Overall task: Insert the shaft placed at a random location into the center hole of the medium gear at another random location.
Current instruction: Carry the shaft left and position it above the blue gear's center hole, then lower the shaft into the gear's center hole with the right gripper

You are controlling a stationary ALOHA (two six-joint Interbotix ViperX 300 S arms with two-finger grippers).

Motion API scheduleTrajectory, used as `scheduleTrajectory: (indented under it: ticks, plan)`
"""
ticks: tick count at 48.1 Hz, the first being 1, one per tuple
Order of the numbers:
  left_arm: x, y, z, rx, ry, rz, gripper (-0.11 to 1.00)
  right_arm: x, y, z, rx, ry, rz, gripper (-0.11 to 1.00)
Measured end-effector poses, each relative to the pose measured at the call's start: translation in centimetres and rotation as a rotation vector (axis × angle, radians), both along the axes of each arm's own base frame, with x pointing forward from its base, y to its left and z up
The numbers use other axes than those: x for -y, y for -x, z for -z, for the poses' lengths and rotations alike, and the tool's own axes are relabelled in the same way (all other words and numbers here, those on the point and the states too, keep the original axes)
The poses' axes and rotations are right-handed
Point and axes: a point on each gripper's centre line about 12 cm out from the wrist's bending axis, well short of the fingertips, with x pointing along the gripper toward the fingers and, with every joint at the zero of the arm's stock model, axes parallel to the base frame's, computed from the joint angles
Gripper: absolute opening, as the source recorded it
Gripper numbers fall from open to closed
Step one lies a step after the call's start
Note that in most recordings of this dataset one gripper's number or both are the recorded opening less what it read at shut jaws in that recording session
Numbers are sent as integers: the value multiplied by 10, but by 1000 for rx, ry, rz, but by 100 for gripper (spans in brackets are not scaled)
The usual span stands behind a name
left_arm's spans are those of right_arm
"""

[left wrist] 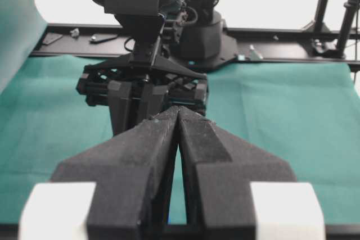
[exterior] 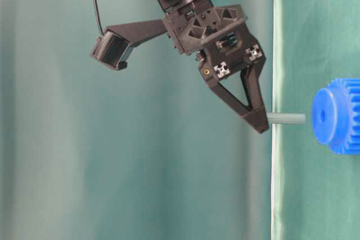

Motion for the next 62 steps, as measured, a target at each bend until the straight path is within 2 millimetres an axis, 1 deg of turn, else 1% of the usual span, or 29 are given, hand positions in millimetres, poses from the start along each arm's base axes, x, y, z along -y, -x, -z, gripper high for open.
scheduleTrajectory:
  ticks: [9, 15, 23, 53, 62]
  plan:
    - [0, 0, 1, -2, 0, -2, 0, -1, -1, 7, -16, -12, 5, 13]
    - [0, 0, 1, -1, 2, -2, 0, -1, -1, 17, -39, -20, 11, 13]
    - [0, 0, 1, -2, 0, -2, 0, -2, -2, 22, -50, -24, 11, 13]
    - [0, 0, 0, 0, 2, -2, 0, -1, -2, 23, -45, -25, 16, 13]
    - [0, 0, 1, -1, 2, -2, 0, -1, -4, 38, -60, -24, 16, 13]
